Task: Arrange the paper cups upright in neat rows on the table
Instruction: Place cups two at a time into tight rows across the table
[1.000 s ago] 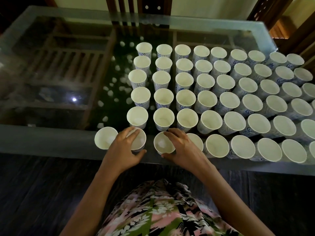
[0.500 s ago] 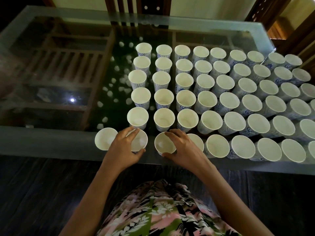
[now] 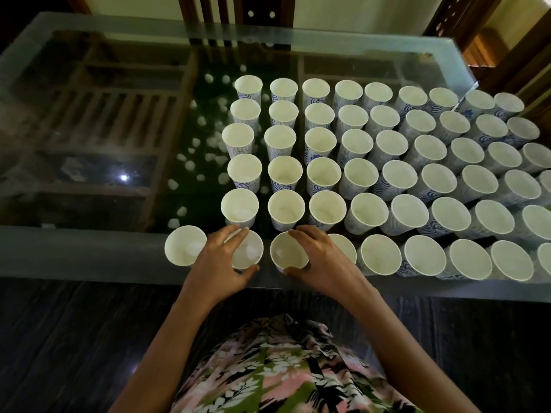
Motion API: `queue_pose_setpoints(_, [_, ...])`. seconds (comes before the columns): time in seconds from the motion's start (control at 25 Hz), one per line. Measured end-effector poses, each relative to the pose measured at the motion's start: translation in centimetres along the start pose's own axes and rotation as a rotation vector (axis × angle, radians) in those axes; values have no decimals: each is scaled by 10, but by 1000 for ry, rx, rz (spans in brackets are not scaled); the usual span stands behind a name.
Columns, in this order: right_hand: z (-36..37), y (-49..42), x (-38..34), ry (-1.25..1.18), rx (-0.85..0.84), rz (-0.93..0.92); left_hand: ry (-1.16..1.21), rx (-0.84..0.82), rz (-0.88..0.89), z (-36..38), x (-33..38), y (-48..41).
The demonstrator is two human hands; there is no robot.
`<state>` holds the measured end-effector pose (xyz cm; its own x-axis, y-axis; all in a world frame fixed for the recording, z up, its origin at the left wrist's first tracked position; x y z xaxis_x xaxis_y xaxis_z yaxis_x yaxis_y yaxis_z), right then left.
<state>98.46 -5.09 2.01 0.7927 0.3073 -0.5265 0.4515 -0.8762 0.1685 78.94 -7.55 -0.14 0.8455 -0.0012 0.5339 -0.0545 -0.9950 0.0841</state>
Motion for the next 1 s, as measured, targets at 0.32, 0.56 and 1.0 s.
queue_pose_setpoints(0.32, [-10, -15, 3, -49, 92, 43, 38, 51, -2, -15, 7, -23])
queue_pose_setpoints(0.56, [-21, -44, 9, -74, 109, -9, 13, 47, -86, -15, 2, -56])
queue_pose_setpoints(1.0, [-45, -104, 18, -89, 146, 43, -6, 79, -56, -32, 3, -124])
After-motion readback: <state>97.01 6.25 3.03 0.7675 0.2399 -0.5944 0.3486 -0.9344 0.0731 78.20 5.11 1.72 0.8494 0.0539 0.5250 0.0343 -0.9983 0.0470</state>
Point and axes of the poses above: each hand's wrist, its own y-axis away from the middle knuckle, its own z-axis out of the palm, x = y × z, the point moved 2 cm from there along -y, towards the middle knuckle
